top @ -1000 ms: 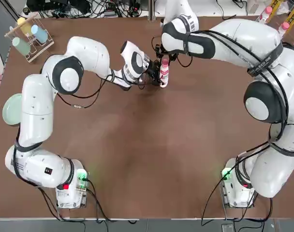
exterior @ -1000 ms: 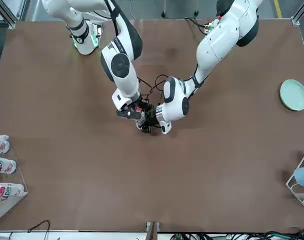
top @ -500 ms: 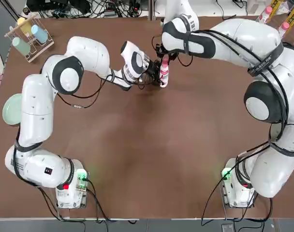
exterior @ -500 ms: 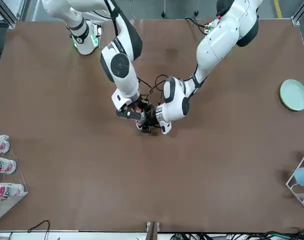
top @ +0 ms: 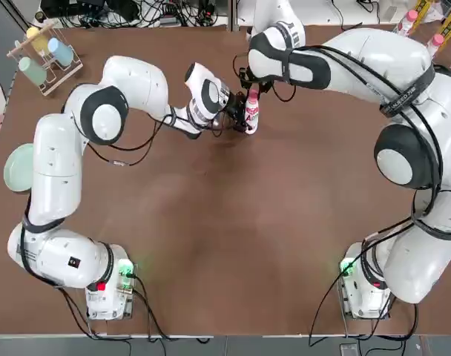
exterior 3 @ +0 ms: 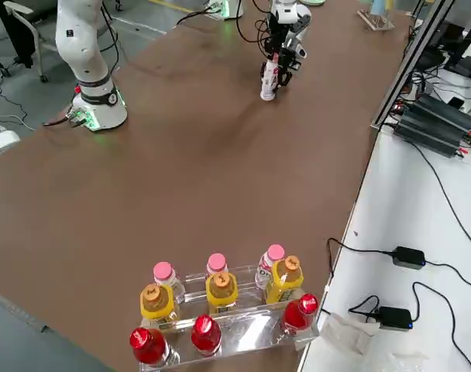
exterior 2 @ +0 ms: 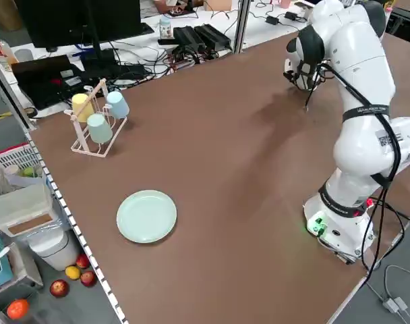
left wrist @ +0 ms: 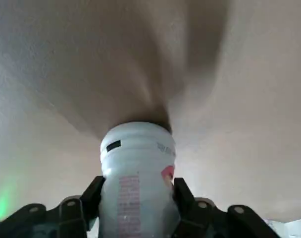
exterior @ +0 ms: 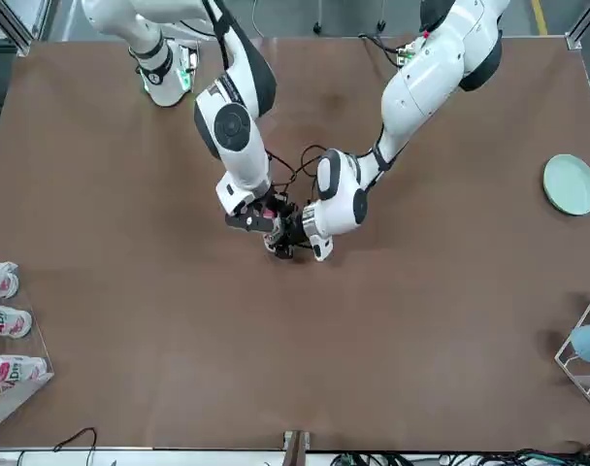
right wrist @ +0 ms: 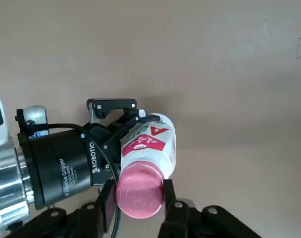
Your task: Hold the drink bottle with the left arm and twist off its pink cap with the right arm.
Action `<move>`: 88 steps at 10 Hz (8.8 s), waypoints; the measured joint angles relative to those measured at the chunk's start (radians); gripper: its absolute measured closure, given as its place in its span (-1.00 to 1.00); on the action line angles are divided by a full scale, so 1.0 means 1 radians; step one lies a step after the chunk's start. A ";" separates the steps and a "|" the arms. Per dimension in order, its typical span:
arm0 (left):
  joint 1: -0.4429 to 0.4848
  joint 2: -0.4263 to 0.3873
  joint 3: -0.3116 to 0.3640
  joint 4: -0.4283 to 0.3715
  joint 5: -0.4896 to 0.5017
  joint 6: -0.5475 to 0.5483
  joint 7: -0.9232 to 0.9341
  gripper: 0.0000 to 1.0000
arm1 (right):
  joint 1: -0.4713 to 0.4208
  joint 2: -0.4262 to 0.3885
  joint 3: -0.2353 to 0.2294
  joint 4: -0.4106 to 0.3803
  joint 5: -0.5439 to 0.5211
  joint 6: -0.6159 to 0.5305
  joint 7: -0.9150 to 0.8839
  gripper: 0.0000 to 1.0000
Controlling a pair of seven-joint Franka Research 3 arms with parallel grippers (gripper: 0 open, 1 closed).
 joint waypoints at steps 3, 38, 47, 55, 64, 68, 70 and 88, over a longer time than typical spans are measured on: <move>0.000 0.000 0.000 0.001 0.000 0.000 -0.002 -0.25 | 0.000 0.000 0.000 0.001 0.000 0.000 -0.001 0.15; 0.000 0.005 -0.001 0.007 0.000 0.000 -0.002 -0.25 | -0.413 0.204 -0.009 -0.123 -0.009 0.281 -0.703 0.10; -0.001 0.006 -0.001 0.008 0.000 0.000 -0.001 -0.37 | -0.410 0.231 -0.004 -0.170 -0.012 0.360 -0.709 -0.53; -0.004 0.018 0.016 0.014 0.001 0.000 0.008 -0.98 | -0.523 -0.023 -0.015 -0.033 -0.012 -0.116 -0.719 -1.00; 0.018 0.017 0.020 0.036 0.029 -0.018 0.008 -1.00 | -0.799 -0.273 0.094 0.034 -0.055 -0.363 -0.775 -1.00; 0.042 -0.008 0.020 0.041 0.056 -0.086 0.009 -1.00 | -0.814 -0.376 0.102 0.120 -0.136 -0.570 -0.777 -1.00; 0.092 -0.026 0.020 0.046 0.109 -0.155 0.009 -1.00 | -0.836 -0.389 0.102 0.197 -0.184 -0.645 -0.783 -1.00; 0.438 -0.167 0.037 0.066 0.451 -0.365 0.013 -1.00 | -0.870 -0.380 0.114 0.226 -0.162 -0.672 -0.801 -1.00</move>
